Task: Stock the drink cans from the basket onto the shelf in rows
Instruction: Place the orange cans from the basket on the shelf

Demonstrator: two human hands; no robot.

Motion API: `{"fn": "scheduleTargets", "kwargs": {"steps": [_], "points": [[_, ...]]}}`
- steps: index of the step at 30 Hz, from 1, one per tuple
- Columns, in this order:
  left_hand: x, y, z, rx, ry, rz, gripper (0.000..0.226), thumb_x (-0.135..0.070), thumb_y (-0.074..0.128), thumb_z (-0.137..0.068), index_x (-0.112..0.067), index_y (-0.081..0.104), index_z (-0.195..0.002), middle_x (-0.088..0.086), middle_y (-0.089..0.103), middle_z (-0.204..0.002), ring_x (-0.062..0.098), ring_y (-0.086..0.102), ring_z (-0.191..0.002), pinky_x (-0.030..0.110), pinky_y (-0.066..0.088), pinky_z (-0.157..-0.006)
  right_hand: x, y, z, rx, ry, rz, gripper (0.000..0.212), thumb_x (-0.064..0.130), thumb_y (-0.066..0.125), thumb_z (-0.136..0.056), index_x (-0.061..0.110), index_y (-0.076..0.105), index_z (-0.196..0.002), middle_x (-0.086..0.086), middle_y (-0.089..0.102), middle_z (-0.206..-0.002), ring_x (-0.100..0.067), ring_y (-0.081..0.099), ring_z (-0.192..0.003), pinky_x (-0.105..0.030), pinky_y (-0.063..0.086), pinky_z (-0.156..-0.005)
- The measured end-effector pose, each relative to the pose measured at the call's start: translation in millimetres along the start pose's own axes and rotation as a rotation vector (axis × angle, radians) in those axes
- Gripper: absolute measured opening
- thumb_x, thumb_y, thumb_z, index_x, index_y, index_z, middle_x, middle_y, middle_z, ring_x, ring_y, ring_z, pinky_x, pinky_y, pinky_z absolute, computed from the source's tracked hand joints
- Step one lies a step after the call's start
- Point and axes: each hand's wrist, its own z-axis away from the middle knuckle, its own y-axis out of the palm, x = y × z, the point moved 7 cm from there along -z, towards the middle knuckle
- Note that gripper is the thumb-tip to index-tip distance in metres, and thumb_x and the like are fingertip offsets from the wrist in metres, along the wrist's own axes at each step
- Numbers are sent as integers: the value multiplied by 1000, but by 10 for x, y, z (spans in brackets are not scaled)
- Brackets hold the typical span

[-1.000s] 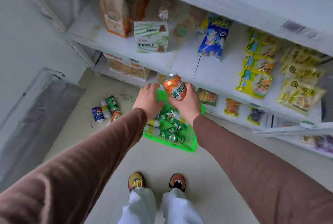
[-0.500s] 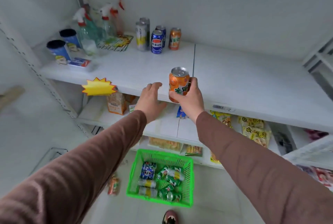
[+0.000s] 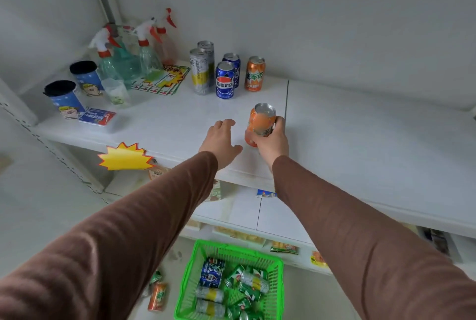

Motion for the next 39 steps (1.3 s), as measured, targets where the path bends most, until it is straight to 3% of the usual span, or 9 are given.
{"fn": "scheduleTargets", "kwargs": {"steps": [13, 18, 21, 28, 35, 39], "points": [[227, 128, -955, 87, -30, -28, 69, -28, 70, -85, -21, 35, -145, 5, 41, -146, 24, 42, -131, 38, 42, -108, 66, 463, -953, -73, 88, -85, 68, 28, 82, -82, 26, 36, -133, -5, 61, -133, -27, 64, -114, -47, 57, -96], [318, 193, -1187, 120, -15, -48, 69, -27, 69, -86, -21, 34, -146, 5, 39, -148, 24, 40, -133, 40, 41, -109, 77, 629, -1315, -91, 105, -101, 58, 22, 80, -82, 26, 40, -124, -4, 62, -130, -27, 64, -114, -48, 57, -95], [351, 212, -1295, 131, -9, -55, 69, -27, 69, -87, -21, 34, -146, 5, 39, -149, 24, 41, -133, 40, 40, -110, 96, 704, -1469, -89, 130, -154, 57, 17, 79, -83, 32, 36, -117, -4, 62, -128, -27, 66, -109, -47, 60, -91], [404, 188, -1450, 114, 21, -53, 69, -26, 69, -87, -20, 34, -147, 6, 41, -148, 25, 40, -133, 37, 40, -109, 179, 786, -1725, -76, 176, -186, 53, 12, 75, -89, 26, 36, -122, -6, 64, -123, -24, 72, -92, -40, 63, -83], [471, 202, -1527, 116, 13, -52, 70, -26, 69, -87, -21, 34, -147, 6, 40, -149, 24, 39, -134, 37, 40, -110, 223, 812, -1835, -91, 176, -187, 52, 10, 73, -89, 26, 33, -119, -8, 64, -121, -23, 73, -88, -39, 63, -81], [493, 219, -1523, 112, 17, -56, 69, -26, 69, -87, -20, 34, -147, 6, 42, -148, 24, 41, -132, 37, 40, -109, 218, 821, -1831, -84, 180, -194, 59, 9, 75, -87, 24, 34, -128, -8, 64, -124, -22, 73, -89, -41, 63, -83]]}}
